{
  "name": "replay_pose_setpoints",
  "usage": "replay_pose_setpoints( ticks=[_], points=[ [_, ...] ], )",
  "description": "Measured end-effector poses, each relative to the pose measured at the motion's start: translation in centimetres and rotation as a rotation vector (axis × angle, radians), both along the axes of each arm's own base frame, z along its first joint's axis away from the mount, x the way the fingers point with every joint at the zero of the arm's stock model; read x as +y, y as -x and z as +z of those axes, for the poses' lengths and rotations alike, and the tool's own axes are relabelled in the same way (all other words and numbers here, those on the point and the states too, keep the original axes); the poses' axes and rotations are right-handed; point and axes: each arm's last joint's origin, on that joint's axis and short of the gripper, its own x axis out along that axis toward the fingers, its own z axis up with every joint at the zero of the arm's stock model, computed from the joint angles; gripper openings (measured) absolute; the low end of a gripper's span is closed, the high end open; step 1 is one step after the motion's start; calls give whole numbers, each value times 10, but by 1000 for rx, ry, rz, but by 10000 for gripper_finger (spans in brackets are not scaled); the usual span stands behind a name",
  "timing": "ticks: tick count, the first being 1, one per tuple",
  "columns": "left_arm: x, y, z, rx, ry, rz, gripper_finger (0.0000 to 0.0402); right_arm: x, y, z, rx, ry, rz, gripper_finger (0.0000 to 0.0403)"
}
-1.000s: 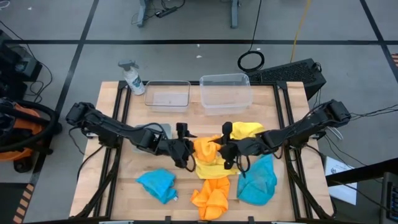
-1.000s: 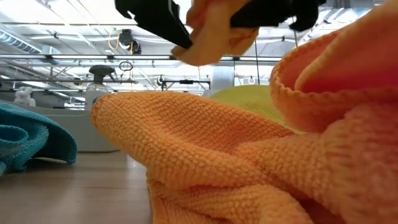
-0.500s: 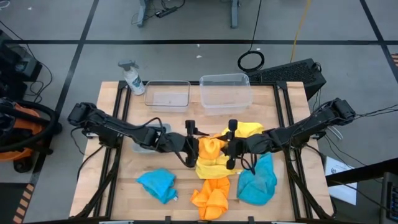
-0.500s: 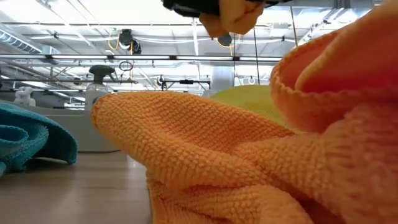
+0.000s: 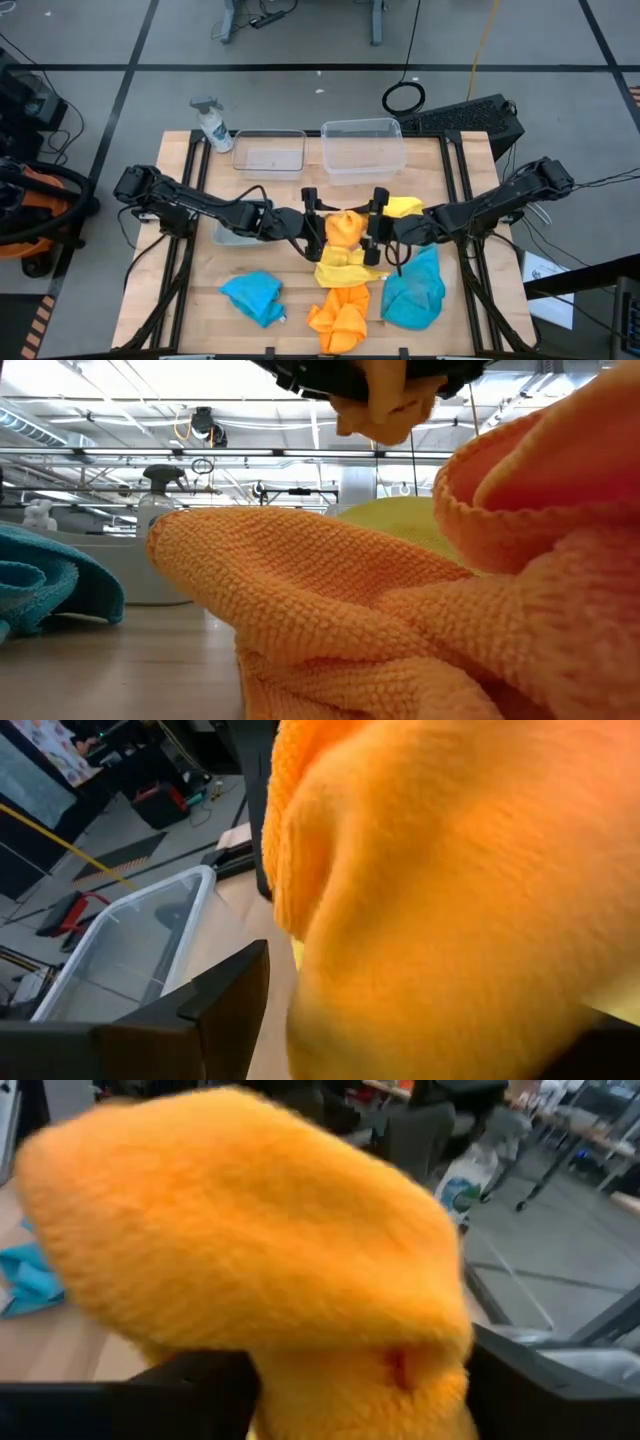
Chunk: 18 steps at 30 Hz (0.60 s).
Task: Sort microfiber towel by color & place in baskets
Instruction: Put the top orange towel into the left transparent bin
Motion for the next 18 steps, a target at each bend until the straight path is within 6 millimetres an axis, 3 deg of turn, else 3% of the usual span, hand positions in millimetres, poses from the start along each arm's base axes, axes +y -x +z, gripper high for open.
replay_pose_setpoints(
  ticks=[5,9,13,18],
  points=[
    [1,-1,2,-20,2,8,273,-2,14,7,35,-105,59,323],
    [1,-3,7,-75,10,6,251,-1,15,9,24,-168,99,337],
    [2,-4,8,-92,13,7,201,0,15,10,7,-236,100,332],
    [2,-4,8,-86,-10,-1,100,0,15,10,0,-270,92,314]
  ],
)
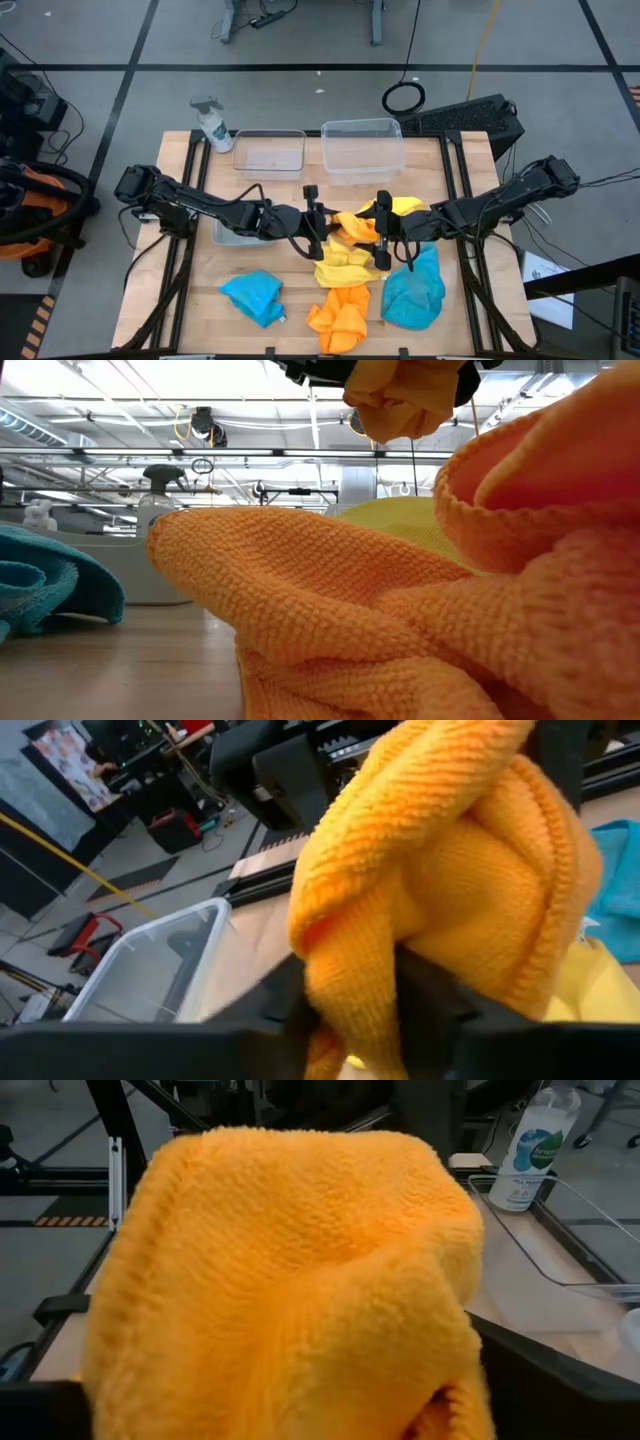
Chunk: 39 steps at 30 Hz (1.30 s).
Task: Sort microfiber towel by color & place in baskets
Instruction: Put the top orange towel into the left transparent bin
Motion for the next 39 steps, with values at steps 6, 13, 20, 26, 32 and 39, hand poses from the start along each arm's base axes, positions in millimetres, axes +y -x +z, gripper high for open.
replay_pose_setpoints(
  ticks=[6,13,20,26,32,39],
  points=[
    [0,0,1,-5,-4,0,16,-2,0,-1,6,3,-8,286],
    [1,0,1,-4,-34,22,11,-7,12,-6,119,-26,-64,298],
    [2,-1,5,-42,-46,40,8,-9,17,-2,100,-102,-97,319],
    [2,-2,9,-86,-52,65,7,-7,12,8,-5,-126,-81,302],
    [-3,0,18,-144,-136,125,7,-7,12,10,-25,-127,-88,267],
    [-11,8,29,-169,-164,130,7,-10,14,9,-18,-105,-162,242]
  ],
)
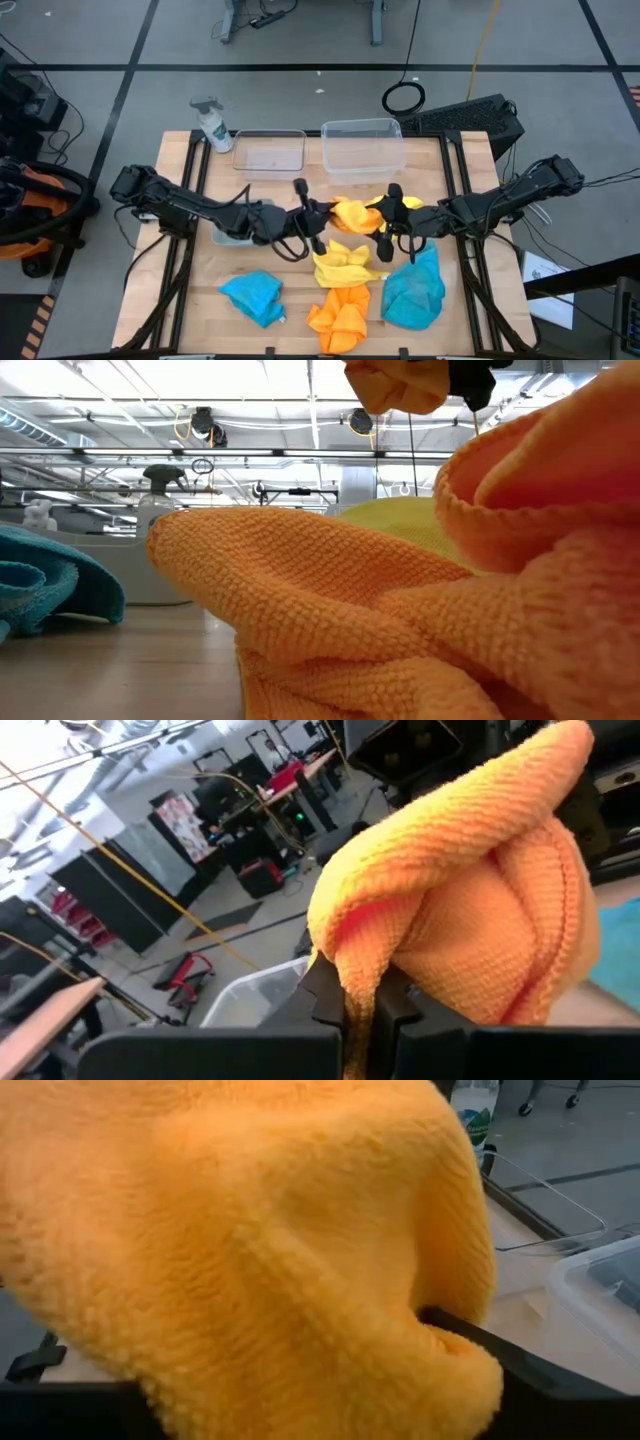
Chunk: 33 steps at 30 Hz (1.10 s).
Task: Sort microfiber towel by color & place in baskets
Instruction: Put the top orange towel into the left transparent bin
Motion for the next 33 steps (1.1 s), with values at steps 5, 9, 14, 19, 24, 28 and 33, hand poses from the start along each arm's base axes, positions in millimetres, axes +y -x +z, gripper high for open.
replay_pose_setpoints(
  ticks=[5,9,14,19,24,28,33],
  points=[
    [-3,3,3,3,-14,-12,7,1,-1,4,-30,32,17,216],
    [-3,2,3,-7,32,-74,7,3,-7,14,-140,78,50,179],
    [1,-1,1,-10,68,-108,9,10,-15,20,-242,90,170,173],
    [2,-1,1,-8,68,-104,14,10,-19,18,-249,142,114,228],
    [1,-1,-1,6,67,-107,17,7,-19,18,-215,282,40,300],
    [-1,-1,-4,25,66,-138,18,5,-19,21,-221,352,33,341],
    [-1,-1,-4,33,67,-153,18,8,-18,21,-214,414,77,359]
  ],
)
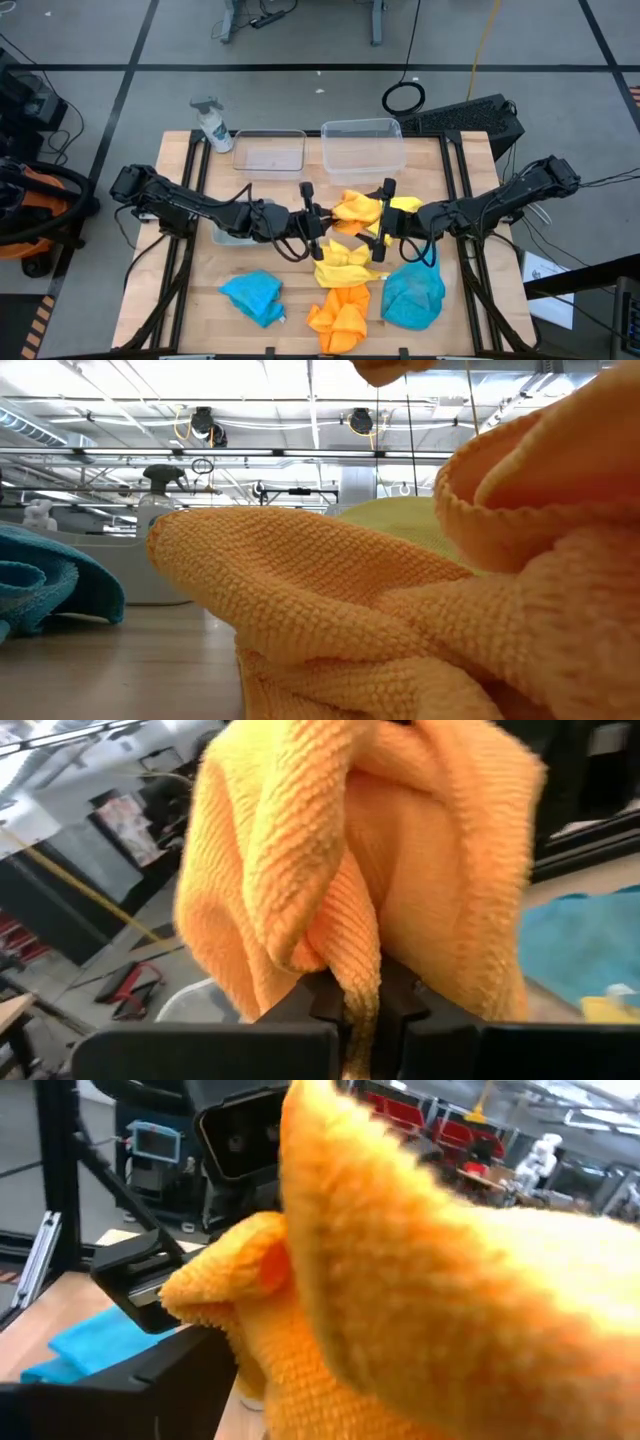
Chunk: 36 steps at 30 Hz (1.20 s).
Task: Sort microfiber towel by color & place in baskets
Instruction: Put the top orange towel into the left transparent bin
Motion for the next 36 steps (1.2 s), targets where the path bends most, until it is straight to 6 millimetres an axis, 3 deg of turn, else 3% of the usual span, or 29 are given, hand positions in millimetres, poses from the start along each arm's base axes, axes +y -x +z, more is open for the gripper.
replay_pose_setpoints(
  ticks=[6,10,14,20,24,27,32,36],
  points=[
    [1,-2,0,1,20,-130,19,5,-1,5,-44,49,171,345],
    [2,-2,1,-5,22,-135,20,7,-3,6,-68,84,209,307],
    [3,-2,1,-10,23,-131,20,7,-5,4,-62,89,210,240],
    [4,-2,-1,9,55,-126,21,8,-6,2,-47,92,226,101],
    [4,-1,-5,45,90,-118,46,8,-6,0,-20,99,227,24],
    [5,1,-10,95,115,-100,90,7,-4,-2,4,102,183,25],
    [7,7,-12,161,139,-64,173,1,3,3,19,96,81,63],
    [6,11,-10,167,133,8,218,-3,14,1,102,92,72,57]
  ],
)
